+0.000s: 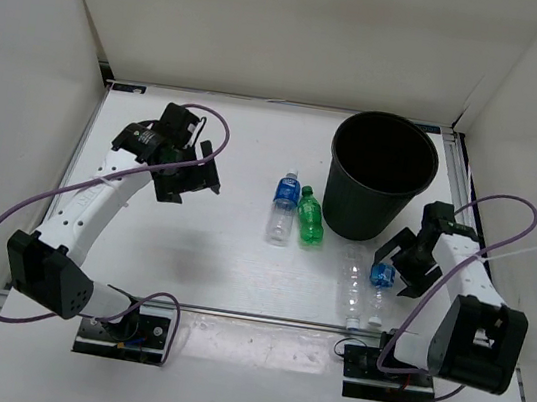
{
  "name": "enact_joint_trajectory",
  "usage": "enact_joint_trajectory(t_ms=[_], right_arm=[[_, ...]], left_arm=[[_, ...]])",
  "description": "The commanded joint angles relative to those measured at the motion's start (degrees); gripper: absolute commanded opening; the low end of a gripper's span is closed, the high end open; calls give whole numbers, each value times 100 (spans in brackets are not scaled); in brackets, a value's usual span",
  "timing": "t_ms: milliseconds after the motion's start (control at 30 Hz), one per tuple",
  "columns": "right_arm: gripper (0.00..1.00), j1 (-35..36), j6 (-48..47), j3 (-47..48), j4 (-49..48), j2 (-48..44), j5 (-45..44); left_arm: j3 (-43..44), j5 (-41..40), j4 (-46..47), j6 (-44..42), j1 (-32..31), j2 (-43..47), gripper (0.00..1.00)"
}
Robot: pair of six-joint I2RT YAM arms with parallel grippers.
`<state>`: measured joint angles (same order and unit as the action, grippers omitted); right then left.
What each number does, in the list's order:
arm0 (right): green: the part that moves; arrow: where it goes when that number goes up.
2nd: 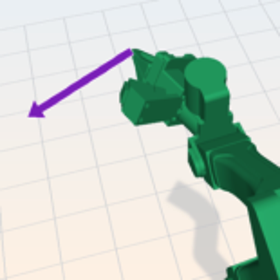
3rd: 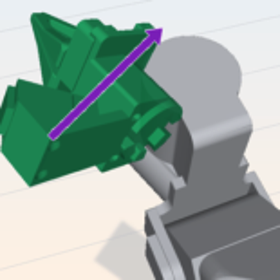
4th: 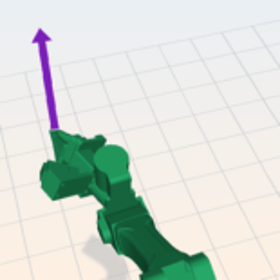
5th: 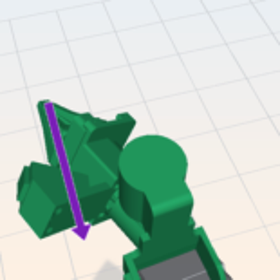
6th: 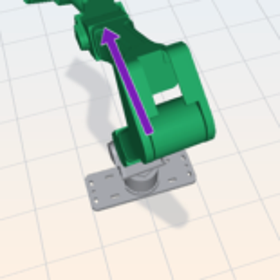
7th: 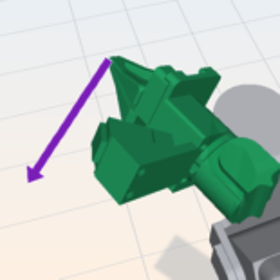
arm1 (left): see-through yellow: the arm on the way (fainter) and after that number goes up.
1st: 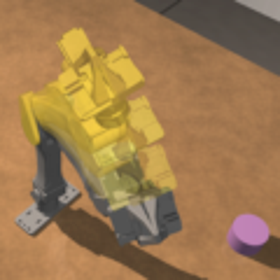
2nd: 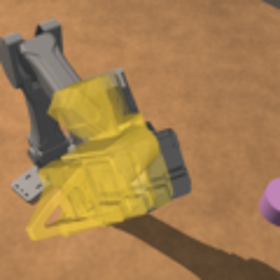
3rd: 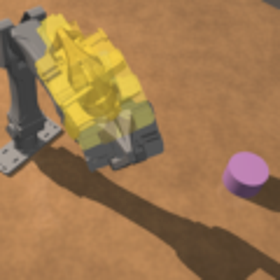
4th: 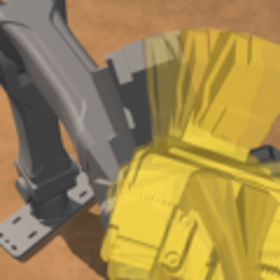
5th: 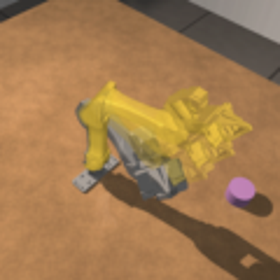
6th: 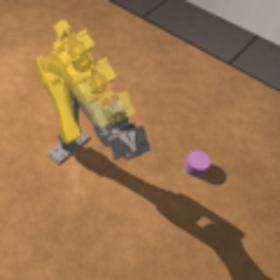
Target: Put the plastic bottles in the bin
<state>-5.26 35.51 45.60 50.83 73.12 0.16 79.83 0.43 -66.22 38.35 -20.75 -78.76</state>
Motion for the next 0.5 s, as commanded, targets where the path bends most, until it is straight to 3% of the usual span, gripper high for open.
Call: enact_joint_trajectory(t_ms=[0,67,233,467], right_arm=[[87,-168,9,-78,-222,263,54],[73,-238,87,-17,-109,325,107],[62,-239,395,203,357,519,-270],[33,-292,729,677,1164,476,-929]], left_arm=[[-12,-43,91,-73,-16,212,100],[-64,-43,143,-73,-16,212,100],[-64,-43,196,-73,-16,159,100],[-65,10,197,-73,-16,107,100]])
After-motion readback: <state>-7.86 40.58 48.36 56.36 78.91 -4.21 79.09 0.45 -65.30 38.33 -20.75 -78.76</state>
